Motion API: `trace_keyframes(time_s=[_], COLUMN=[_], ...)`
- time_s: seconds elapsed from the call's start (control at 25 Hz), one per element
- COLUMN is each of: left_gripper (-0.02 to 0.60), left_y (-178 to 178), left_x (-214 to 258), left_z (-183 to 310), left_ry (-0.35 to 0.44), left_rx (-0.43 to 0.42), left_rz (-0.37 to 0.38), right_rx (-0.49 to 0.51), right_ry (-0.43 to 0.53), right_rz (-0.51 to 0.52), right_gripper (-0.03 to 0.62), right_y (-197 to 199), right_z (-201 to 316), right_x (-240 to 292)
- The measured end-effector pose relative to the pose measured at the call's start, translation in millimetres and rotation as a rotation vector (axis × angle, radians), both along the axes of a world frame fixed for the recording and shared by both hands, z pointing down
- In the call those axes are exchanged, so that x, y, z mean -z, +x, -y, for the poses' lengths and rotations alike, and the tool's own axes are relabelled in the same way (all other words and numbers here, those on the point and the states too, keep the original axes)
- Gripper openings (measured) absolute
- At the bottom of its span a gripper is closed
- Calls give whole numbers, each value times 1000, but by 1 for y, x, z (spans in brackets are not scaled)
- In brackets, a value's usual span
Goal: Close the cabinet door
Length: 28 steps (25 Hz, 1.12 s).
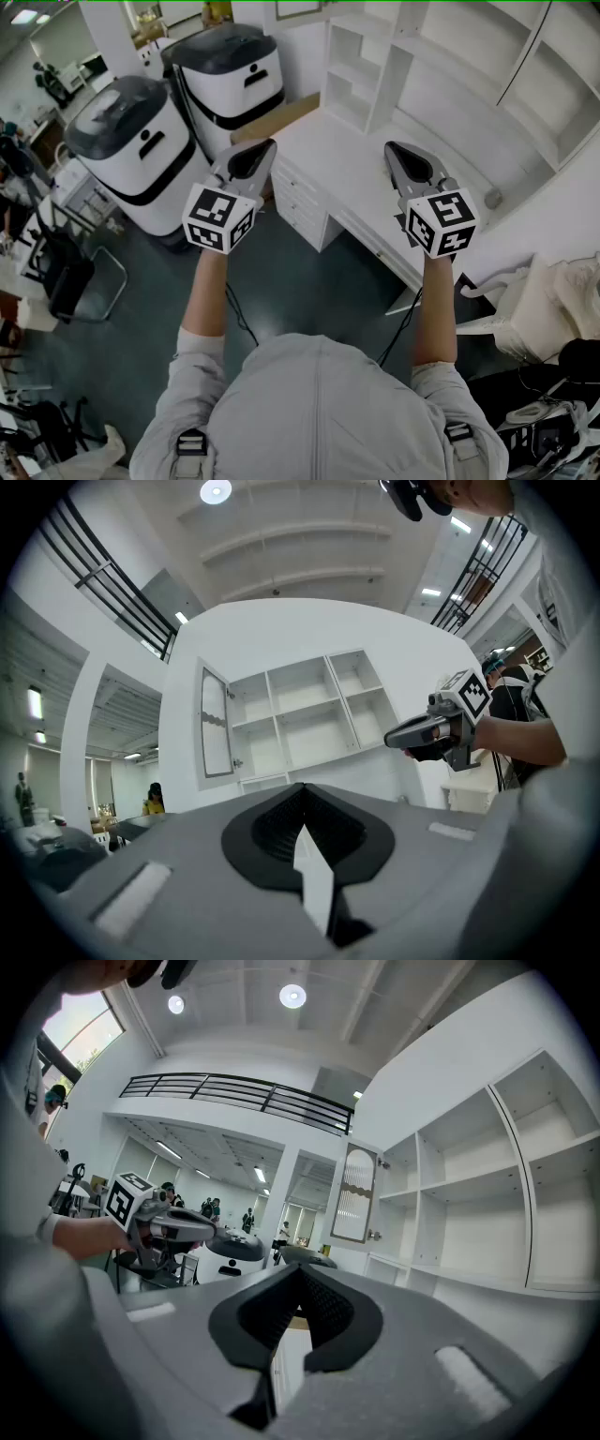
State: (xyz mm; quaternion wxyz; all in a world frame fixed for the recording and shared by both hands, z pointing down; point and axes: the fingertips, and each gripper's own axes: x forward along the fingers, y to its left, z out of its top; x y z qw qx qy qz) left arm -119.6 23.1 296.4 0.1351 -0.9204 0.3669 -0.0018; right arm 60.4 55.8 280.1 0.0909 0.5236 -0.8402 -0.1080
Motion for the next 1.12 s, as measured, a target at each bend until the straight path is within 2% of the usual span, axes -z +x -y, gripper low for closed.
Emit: trace_keyframes(time_s=[0.32,0.52,0.76,1.12], left_gripper=[17,17,17,17], left_y=[-24,-49,-73,-89], left_x=[-4,-13,-21,-37], left_z=[5,6,13,55], left_ry=[-8,-19,-27,-78], left_rx=[-19,-33,-49,21], left_rz=[19,32,36,17], right_rx=[-11,-56,-92,-103], right_ry=[-14,-43,-23,-44], right_rz=[57,37,55,83], right_gripper=[2,2,2,2], right_y=[-24,-46,-64,-61], right_z=[0,2,-2,39], right_x=[-3,-18,-23,-28])
